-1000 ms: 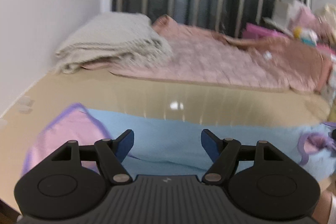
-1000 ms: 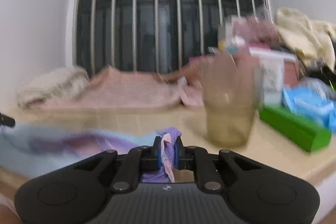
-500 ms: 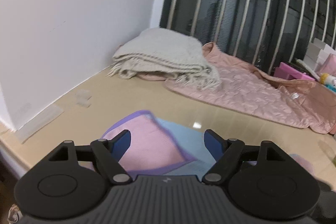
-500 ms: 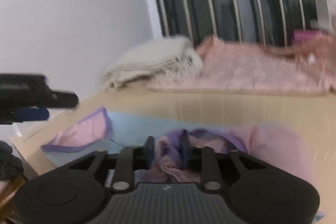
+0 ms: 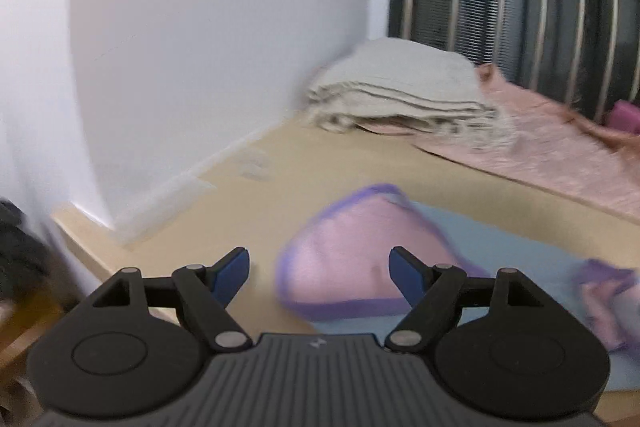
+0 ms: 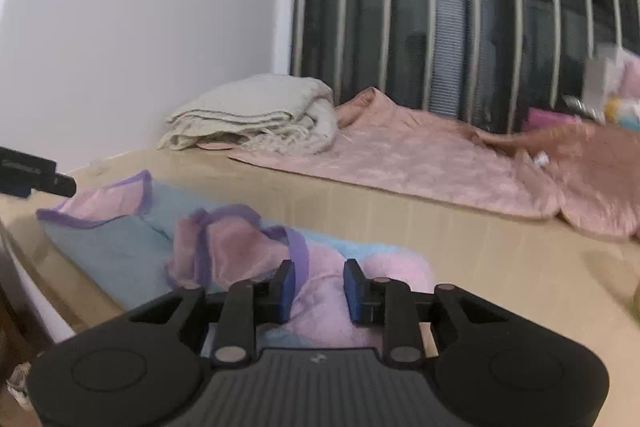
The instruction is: Fold clothes
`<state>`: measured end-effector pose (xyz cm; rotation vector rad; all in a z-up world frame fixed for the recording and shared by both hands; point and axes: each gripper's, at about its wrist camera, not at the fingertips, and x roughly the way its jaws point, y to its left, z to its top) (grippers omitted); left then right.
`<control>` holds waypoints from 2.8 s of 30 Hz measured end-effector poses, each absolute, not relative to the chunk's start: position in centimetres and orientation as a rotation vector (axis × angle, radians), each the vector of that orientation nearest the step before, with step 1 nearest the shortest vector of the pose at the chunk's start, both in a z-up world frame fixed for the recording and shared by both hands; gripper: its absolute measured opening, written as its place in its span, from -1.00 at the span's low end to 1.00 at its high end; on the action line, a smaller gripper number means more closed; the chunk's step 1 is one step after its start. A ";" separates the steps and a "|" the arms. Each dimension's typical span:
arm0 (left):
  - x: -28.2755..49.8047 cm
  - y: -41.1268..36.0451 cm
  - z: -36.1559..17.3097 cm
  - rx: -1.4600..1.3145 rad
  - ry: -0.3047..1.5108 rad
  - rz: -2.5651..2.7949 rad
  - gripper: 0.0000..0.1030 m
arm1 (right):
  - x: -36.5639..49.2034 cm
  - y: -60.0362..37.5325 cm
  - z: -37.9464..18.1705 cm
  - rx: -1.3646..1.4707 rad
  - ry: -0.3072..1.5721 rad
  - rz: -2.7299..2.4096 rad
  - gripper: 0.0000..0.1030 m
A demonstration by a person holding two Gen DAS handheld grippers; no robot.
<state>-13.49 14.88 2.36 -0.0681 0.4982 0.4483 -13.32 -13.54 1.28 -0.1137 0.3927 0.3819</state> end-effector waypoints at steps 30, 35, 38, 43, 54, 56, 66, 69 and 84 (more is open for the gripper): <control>-8.1 16.2 2.5 -0.056 0.521 0.323 -0.95 | 7.4 7.7 5.7 -0.406 0.773 0.809 -0.96; -3.4 13.8 7.2 -0.043 0.419 0.163 -0.95 | 9.8 0.2 9.4 -0.244 0.715 0.628 -0.96; 0.1 11.5 9.6 -0.048 0.388 0.048 -0.95 | 11.3 -4.8 11.7 -0.155 0.669 0.504 -0.96; 6.6 7.0 11.7 -0.075 0.374 -0.060 -0.95 | 14.1 -12.3 14.1 -0.031 0.630 0.304 -0.96; 11.2 4.7 9.0 -0.184 0.485 -0.113 -0.18 | 19.4 -17.7 9.1 0.059 0.716 0.190 -0.15; 7.6 4.2 8.3 -0.165 0.517 -0.179 -0.19 | 16.4 -18.0 9.2 0.050 0.700 0.244 -0.11; -5.8 0.8 2.6 -0.087 0.692 -0.438 -0.31 | -2.0 -21.8 5.0 0.110 0.647 0.591 -0.32; -5.9 0.5 1.6 -0.080 0.715 -0.397 -0.48 | -3.4 -21.0 3.1 0.045 0.668 0.591 -0.59; -18.4 3.4 2.8 0.119 0.548 -0.582 0.30 | -17.6 -24.9 3.2 -0.115 0.504 0.627 0.39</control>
